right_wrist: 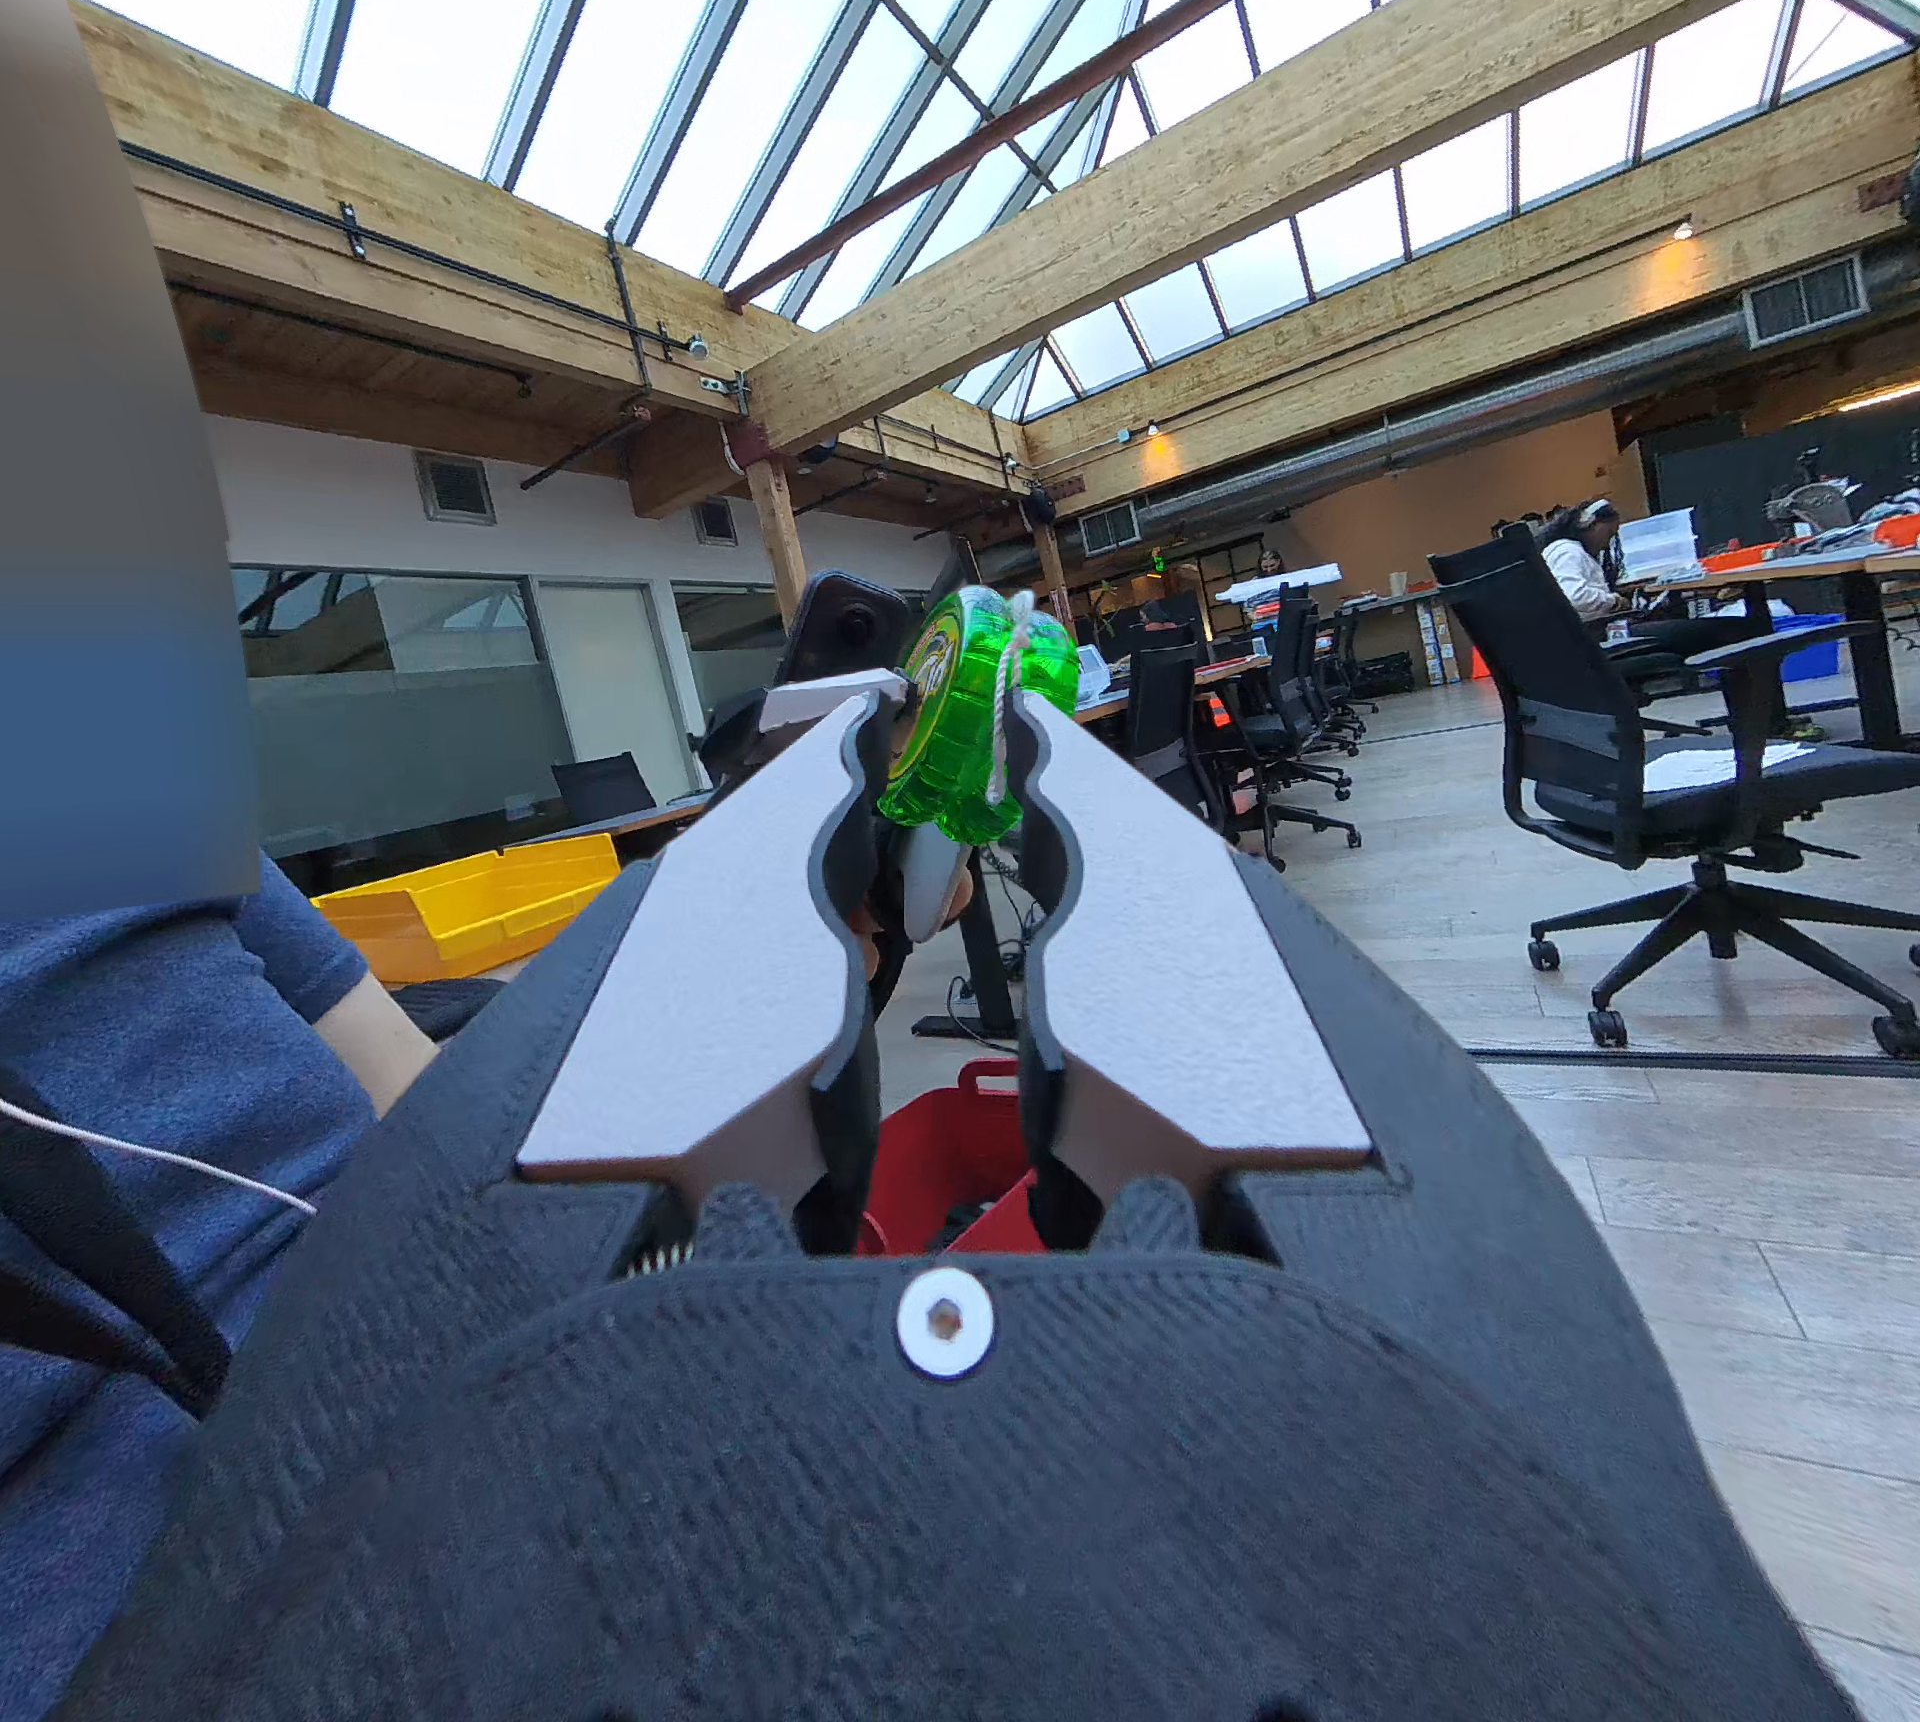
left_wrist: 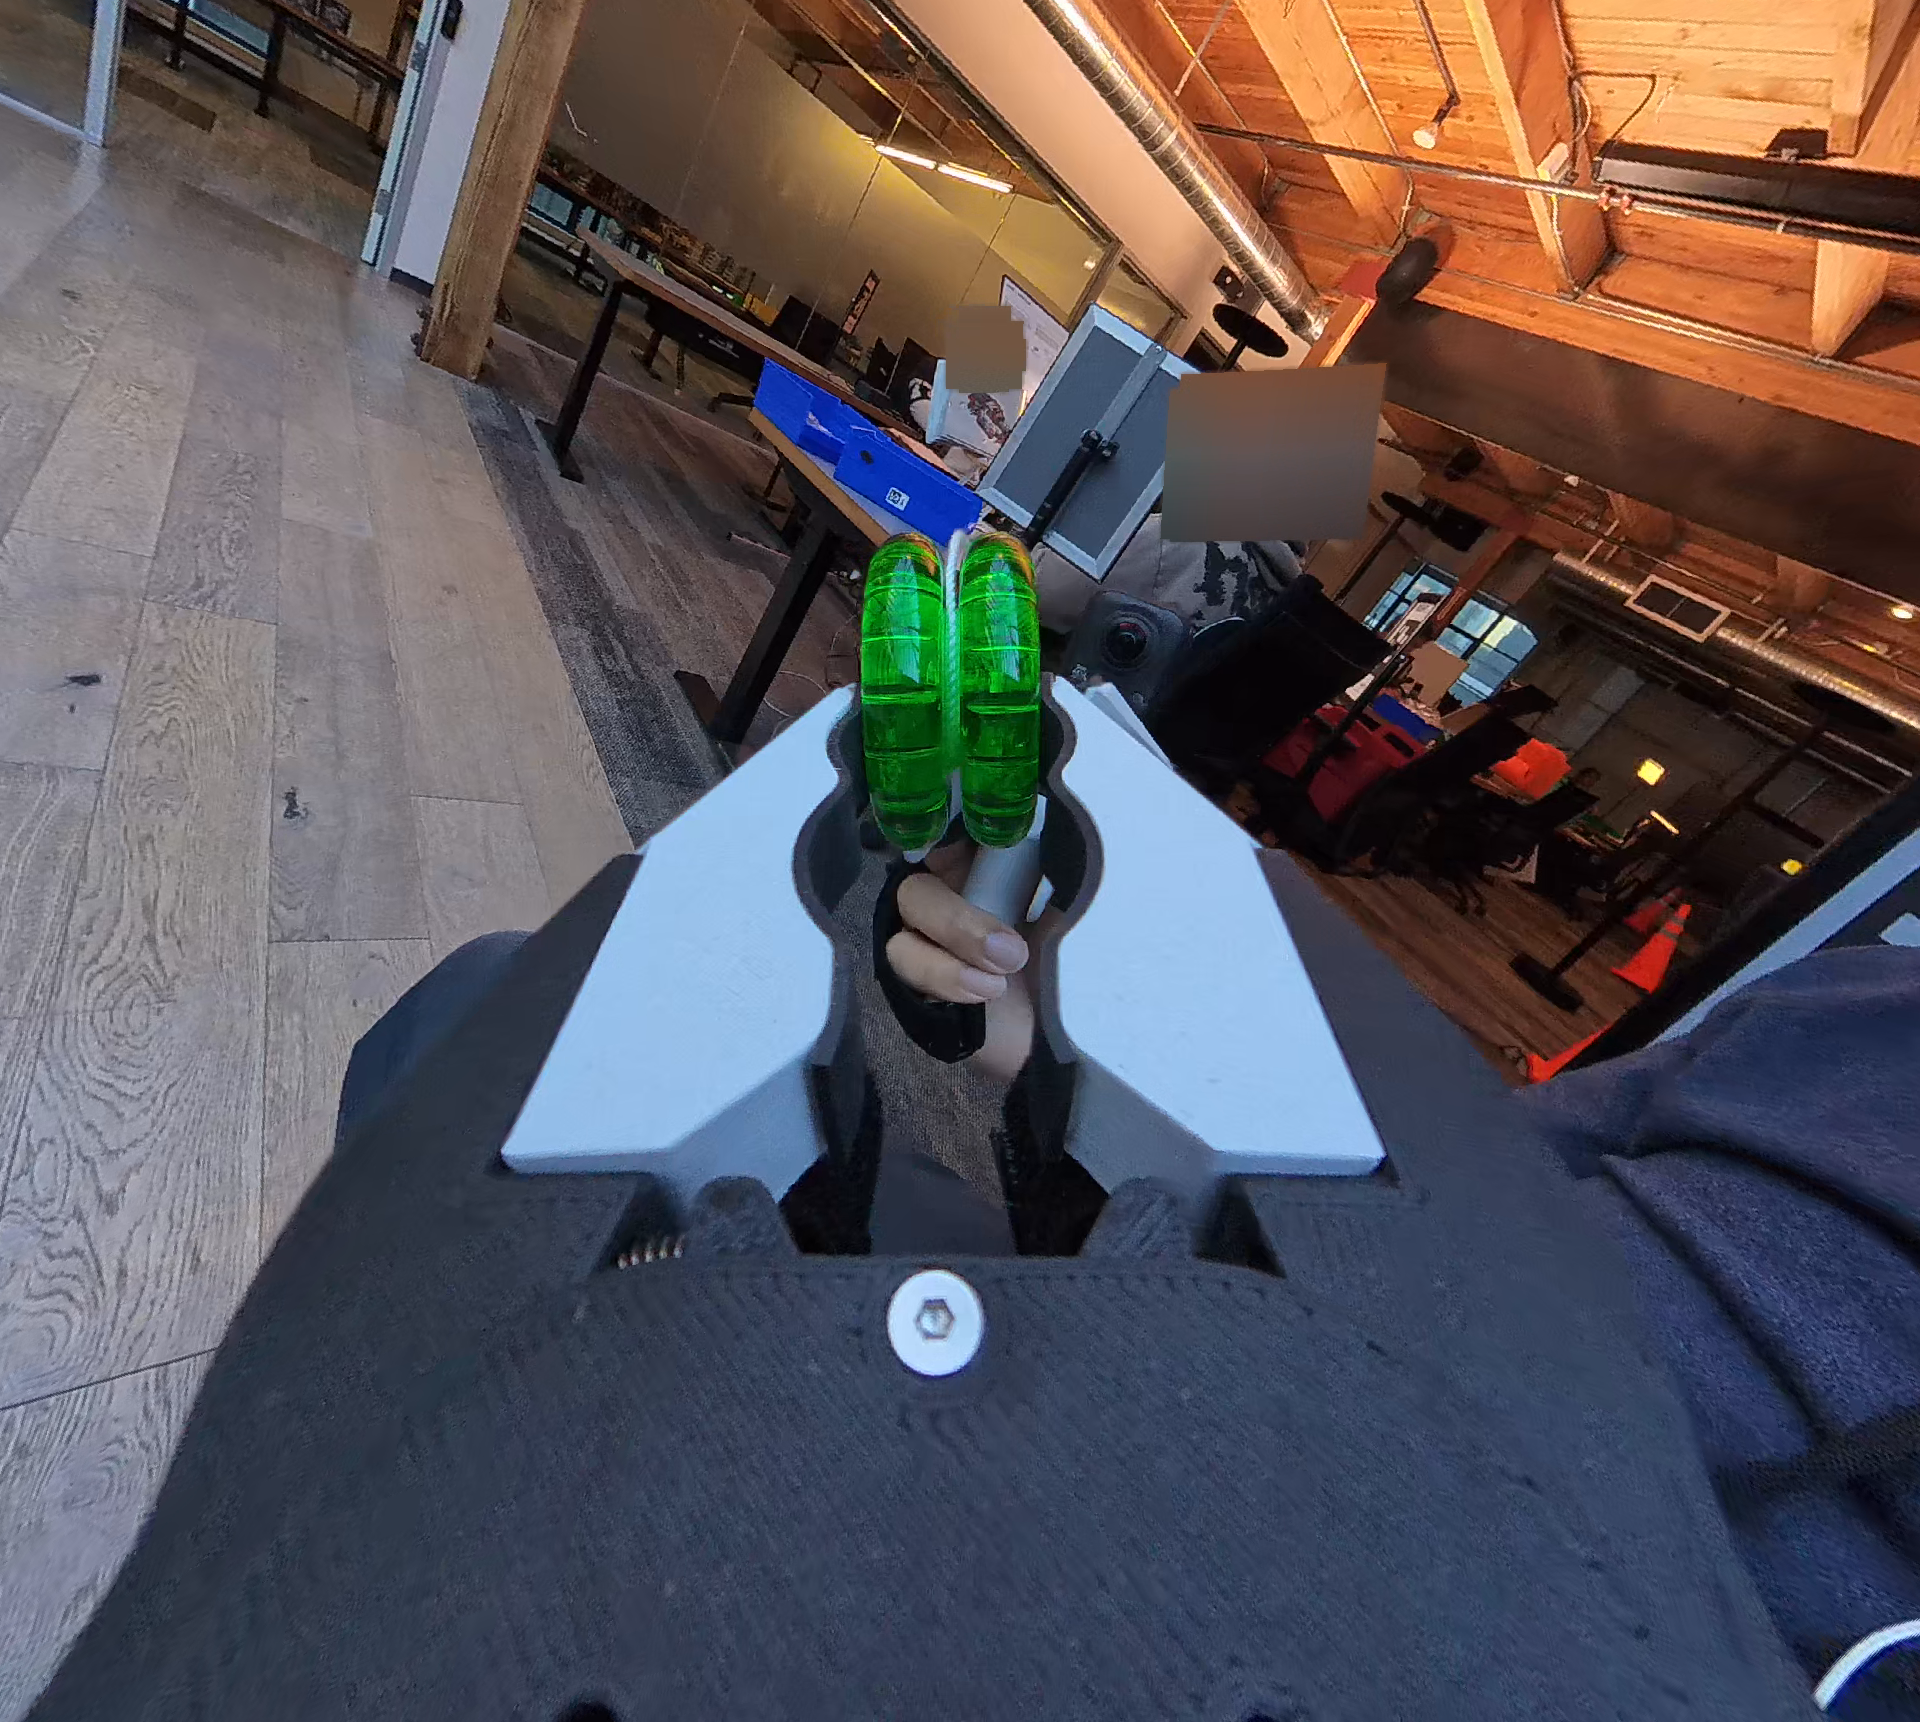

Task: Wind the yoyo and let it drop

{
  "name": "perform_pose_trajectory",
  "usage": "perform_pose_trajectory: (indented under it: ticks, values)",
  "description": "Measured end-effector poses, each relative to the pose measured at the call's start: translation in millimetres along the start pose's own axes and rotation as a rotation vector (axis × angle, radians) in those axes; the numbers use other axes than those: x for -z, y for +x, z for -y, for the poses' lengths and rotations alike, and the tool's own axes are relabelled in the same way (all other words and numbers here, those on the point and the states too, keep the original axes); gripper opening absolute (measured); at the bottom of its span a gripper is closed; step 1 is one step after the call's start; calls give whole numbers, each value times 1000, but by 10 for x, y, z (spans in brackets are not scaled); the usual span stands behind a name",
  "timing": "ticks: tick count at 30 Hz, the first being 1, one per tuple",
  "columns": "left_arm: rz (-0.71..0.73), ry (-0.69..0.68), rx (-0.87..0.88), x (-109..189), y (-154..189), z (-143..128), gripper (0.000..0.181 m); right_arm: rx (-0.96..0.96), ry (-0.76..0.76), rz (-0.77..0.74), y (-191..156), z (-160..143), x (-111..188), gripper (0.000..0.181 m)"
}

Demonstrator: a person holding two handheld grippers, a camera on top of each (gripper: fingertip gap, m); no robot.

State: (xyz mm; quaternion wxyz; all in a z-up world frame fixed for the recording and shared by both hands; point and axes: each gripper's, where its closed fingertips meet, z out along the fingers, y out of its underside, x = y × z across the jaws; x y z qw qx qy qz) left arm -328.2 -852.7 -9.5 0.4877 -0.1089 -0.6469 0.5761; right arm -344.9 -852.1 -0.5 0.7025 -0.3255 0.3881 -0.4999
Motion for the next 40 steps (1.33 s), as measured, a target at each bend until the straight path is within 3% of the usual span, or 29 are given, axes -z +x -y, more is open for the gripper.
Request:
perform_pose_trajectory:
  ticks: [10, 24, 28, 40]
  values:
    - [-15, 24, 44, -29, -8, -23, 29, -129, 94, 76, -78, 86, -13, 22]
    - [-8, 34, 55, -20, -27, -22, 29, -156, 61, 120, -120, 31, -21, 14]
    - [8, 24, 35, -39, -29, -40, 29, -241, 77, 173, -140, 27, -16, 4]
    - [69, -19, -16, -85, -95, -155, 29, -505, 158, 382, -215, 93, 61, 0]
